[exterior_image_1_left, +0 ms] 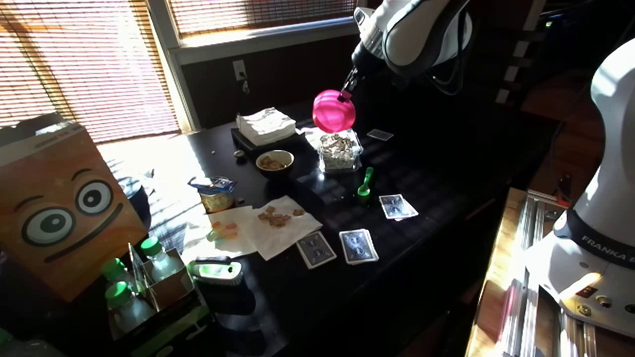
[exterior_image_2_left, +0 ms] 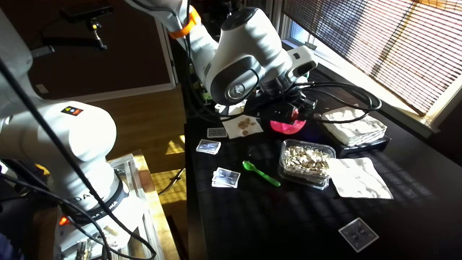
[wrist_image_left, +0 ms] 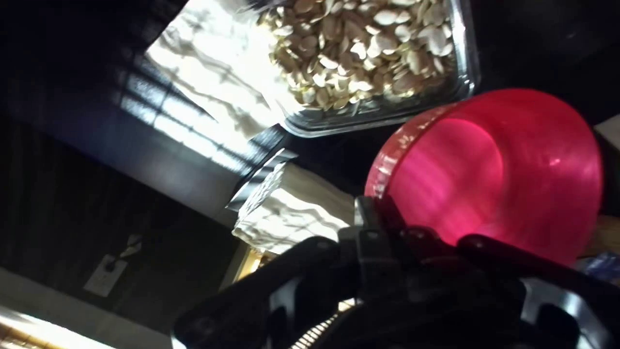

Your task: Empty the contents of the pink bowl into the clear container

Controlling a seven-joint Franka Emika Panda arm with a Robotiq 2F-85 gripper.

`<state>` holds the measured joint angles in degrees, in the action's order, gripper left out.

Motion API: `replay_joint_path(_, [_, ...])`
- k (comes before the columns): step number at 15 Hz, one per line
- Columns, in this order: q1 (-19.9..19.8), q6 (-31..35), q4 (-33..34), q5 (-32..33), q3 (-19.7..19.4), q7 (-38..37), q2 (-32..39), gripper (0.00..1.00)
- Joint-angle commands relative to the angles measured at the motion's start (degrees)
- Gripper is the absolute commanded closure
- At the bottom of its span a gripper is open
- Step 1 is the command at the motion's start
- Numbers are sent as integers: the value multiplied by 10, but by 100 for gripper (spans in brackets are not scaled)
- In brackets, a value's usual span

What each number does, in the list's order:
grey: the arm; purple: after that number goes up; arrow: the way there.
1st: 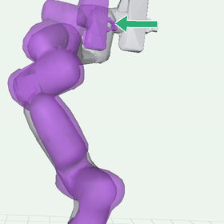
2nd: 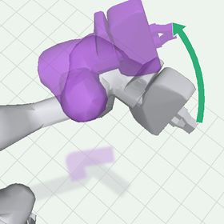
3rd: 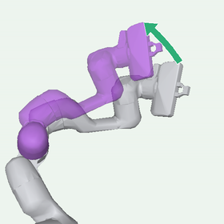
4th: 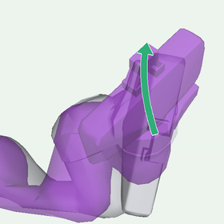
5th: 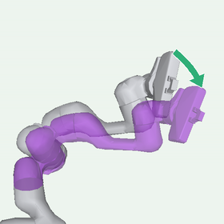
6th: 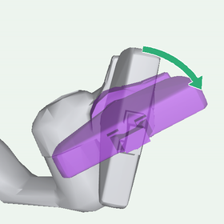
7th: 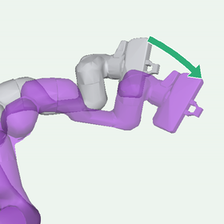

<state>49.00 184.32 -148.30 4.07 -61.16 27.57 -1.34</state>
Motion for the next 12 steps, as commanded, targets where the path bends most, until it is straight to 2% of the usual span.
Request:
replay_joint_path(1, [-12,-117,-11,19,14,37,-95,99])
replay_joint_path(8, [6,-307,3,-3,-11,128,-137,99])
replay_joint_path(12, [9,-355,11,-2,-26,159,-112,99])
